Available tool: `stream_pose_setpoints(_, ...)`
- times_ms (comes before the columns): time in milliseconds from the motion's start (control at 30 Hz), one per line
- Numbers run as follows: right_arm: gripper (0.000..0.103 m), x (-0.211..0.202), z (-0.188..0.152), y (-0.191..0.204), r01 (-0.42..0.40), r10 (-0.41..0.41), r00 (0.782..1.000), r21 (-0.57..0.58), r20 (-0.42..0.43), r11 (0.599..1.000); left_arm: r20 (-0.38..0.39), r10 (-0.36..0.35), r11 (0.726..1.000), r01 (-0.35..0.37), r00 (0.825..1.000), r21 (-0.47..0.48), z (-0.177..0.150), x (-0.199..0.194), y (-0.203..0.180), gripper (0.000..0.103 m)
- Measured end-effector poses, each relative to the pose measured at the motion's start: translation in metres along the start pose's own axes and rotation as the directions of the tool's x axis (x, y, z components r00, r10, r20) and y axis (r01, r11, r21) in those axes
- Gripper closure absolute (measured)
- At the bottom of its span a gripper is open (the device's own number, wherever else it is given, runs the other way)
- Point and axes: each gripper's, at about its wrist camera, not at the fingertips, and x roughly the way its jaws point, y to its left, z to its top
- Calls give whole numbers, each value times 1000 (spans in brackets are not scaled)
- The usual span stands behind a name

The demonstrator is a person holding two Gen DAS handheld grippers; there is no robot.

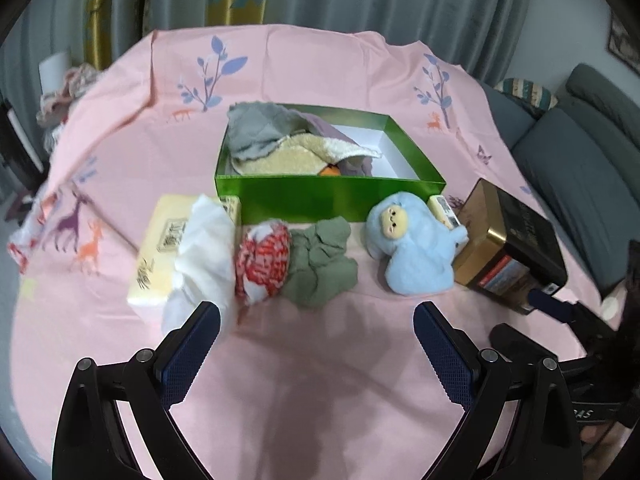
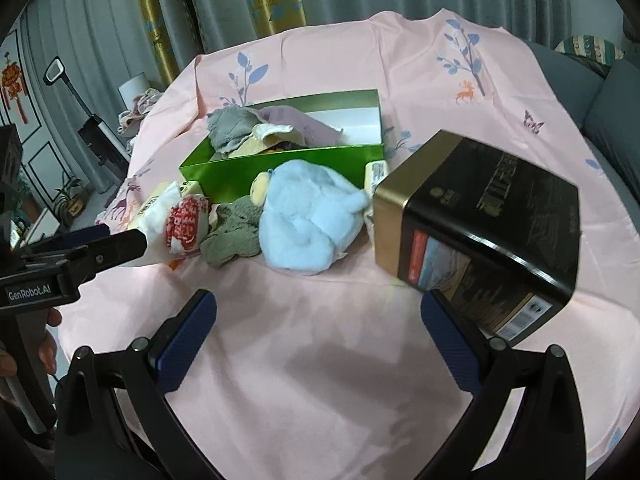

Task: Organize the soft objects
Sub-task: 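Move the right gripper back to the light blue plush toy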

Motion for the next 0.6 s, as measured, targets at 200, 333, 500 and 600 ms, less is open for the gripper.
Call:
stream_pose_setpoints(200,1,10,-9,2,-24,24,1000,-7,-10,1000,-21,-1,1000,1,1000,-18,-12,6,8,6)
stream_pose_setpoints(333,1,16,-9,1,-25,25,1000,-1,-14,1000,-34,7,1000,-7,999,-16,-16,12,10,6)
stream_pose_setpoints(500,1,23,-10,-3,-31,31,999,8,-20,1000,-43,24,1000,-24,999,3,-17,20,8,6)
stream_pose_setpoints(600,1,26,-9,-5,-34,35,999,13,-22,999,-45,28,999,-27,999,16,-15,23,7,6)
